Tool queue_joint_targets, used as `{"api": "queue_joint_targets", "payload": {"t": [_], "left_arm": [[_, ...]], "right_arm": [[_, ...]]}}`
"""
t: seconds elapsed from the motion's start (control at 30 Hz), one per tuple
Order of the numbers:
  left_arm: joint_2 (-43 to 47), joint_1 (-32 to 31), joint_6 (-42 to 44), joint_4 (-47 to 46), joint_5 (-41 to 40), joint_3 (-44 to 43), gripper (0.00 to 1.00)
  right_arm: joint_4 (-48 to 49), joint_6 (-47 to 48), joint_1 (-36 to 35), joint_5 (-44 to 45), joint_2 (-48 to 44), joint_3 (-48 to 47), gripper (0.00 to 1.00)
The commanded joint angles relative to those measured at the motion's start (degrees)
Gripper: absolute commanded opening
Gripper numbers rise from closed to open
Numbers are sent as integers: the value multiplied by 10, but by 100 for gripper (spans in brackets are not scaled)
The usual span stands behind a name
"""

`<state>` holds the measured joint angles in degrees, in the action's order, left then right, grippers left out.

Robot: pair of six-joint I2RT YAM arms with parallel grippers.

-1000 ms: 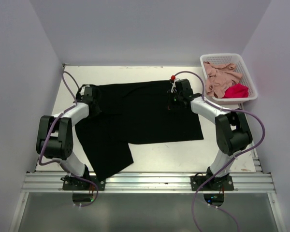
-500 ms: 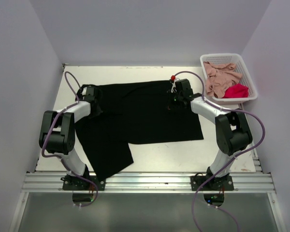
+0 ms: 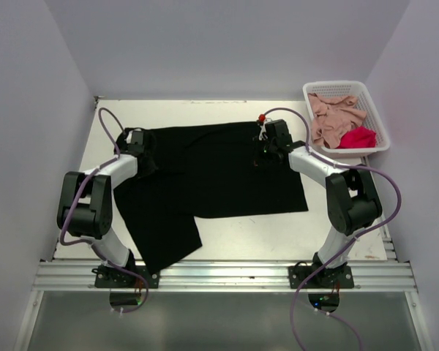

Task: Fold and stack the t-shirts
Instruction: Fold the flattened tshirt in 1/3 of the way

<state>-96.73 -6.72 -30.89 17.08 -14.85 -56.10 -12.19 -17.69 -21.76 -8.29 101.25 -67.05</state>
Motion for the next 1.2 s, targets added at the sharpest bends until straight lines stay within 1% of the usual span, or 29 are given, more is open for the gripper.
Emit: {"api": "queue_joint_targets", "payload": {"t": [0.0, 0.17, 0.47, 0.7, 0.97, 1.17], "left_arm": [[15, -3, -7, -19, 11, 13, 0], [-10, -3, -6, -16, -3, 1, 0], [-49, 3, 0, -8, -47, -46, 0], [-51, 13, 7, -3, -66, -80, 0], [-64, 14, 18, 10, -76, -119, 0], [-78, 23, 20, 12, -73, -120, 0]], "right_arm": [[2, 8, -4, 6, 3, -16, 0], [1, 8, -4, 6, 3, -17, 0], [1, 11, -4, 7, 2, -15, 0], [2, 12, -3, 8, 3, -15, 0], [1, 12, -3, 7, 4, -15, 0], [0, 12, -4, 7, 3, -16, 0]]}}
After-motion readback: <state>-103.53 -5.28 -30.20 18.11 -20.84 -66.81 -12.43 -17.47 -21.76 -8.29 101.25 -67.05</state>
